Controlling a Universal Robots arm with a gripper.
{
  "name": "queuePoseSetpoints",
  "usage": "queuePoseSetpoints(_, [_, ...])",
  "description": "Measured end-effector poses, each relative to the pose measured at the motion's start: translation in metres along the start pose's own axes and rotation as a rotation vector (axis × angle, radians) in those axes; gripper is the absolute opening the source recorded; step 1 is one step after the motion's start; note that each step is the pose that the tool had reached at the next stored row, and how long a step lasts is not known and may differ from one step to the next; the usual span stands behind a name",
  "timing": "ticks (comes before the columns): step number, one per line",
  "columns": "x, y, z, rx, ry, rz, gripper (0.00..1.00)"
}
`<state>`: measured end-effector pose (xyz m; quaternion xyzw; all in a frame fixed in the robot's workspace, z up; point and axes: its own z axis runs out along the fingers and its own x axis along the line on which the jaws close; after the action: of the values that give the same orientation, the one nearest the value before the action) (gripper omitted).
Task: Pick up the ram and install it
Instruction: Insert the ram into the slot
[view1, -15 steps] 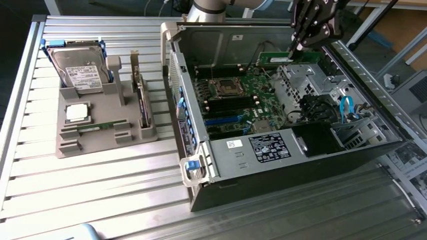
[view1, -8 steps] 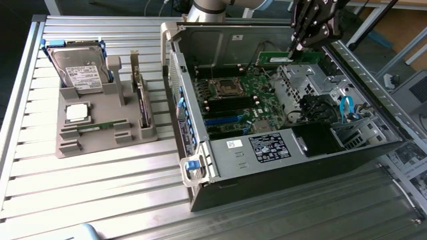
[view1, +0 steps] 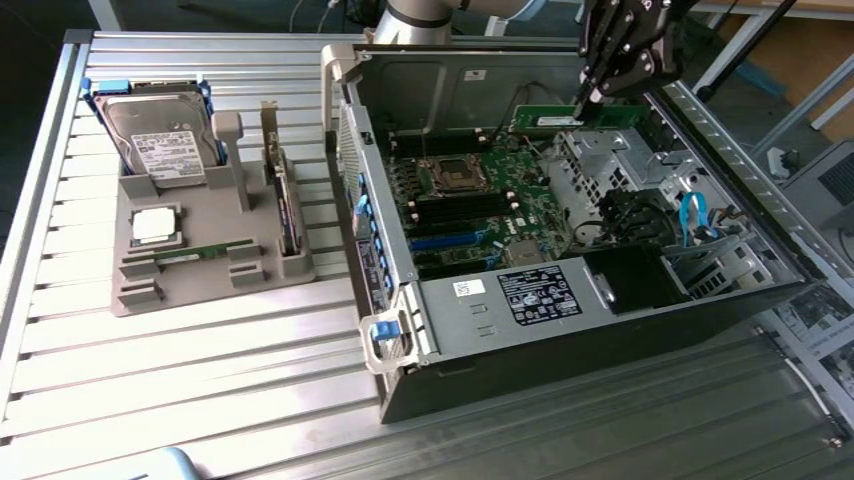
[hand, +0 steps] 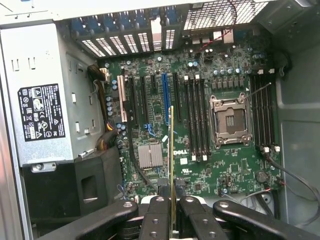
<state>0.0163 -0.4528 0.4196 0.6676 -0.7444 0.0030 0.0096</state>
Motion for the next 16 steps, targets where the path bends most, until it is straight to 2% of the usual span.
queuePoseSetpoints(16, [-0.0002,0.0,0.0092,0.0,0.0,0.0,0.14])
